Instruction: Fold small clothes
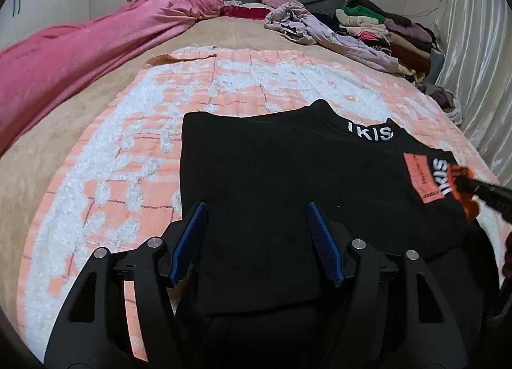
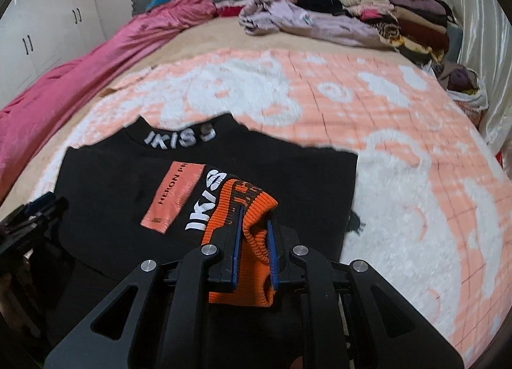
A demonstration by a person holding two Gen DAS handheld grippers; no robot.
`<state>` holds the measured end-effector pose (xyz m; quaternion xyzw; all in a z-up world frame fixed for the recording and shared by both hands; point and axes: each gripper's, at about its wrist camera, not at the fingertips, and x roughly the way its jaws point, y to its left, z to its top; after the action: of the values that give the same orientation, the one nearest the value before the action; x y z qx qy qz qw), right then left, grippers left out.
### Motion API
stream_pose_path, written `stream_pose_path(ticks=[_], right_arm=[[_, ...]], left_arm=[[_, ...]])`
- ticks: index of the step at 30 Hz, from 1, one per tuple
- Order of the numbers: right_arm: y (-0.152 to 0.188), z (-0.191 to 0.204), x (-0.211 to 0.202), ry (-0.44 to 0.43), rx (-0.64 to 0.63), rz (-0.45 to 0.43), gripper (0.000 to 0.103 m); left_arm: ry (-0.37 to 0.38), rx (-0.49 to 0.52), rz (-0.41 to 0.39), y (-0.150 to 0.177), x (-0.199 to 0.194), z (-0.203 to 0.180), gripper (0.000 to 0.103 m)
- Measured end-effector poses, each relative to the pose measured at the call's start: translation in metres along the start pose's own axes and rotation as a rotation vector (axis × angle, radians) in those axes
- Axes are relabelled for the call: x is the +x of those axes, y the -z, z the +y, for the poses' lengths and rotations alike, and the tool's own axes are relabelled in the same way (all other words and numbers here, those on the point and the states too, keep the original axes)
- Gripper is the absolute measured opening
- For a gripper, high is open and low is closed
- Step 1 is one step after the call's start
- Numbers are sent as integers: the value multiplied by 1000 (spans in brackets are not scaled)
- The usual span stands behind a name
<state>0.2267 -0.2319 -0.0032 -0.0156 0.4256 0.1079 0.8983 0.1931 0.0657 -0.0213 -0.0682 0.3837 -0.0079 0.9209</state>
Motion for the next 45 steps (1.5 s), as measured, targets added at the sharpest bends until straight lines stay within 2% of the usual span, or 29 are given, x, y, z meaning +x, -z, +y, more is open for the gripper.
stream_pose_path(ticks=[6, 10, 13, 19, 22, 25, 28, 31, 36, 39, 43, 45], right_arm=[[7, -6, 13, 80, 7, 21, 20], [8, -15, 8, 84, 41, 8, 24], [9, -20, -8, 67, 50, -37, 27], [16, -18, -34, 33, 46, -90, 35], [20, -16, -47, 26, 39, -115, 37], [22, -14, -56, 26, 33, -134, 37], [23, -11, -61, 28, 26, -146, 37], [26, -8, -62, 23, 16, -147, 37], [32, 7, -54, 0, -12, -124, 37], [35, 20, -45, -25, -33, -104, 37], [37, 34, -33, -54, -57, -77, 37], [38, 37, -25, -54, -60, -50, 37]], left_arm=[[17, -9, 5, 2, 4, 3, 57], [88, -59, -16, 3, -6, 16, 58], [81, -103, -50, 6, -24, 31, 60], [0, -183, -132, 5, -53, 58, 60], [-41, -171, -173, 4, -63, 59, 60], [-20, -141, -203, 6, -71, 51, 60], [0, -64, -218, 9, -74, 32, 60], [40, -12, -199, 13, -69, 13, 60], [102, -14, -156, 9, -57, -2, 60], [61, 24, -123, 10, -48, -10, 61], [39, 6, 6, 17, -18, -5, 61], [34, 8, 36, 20, -11, -3, 61]])
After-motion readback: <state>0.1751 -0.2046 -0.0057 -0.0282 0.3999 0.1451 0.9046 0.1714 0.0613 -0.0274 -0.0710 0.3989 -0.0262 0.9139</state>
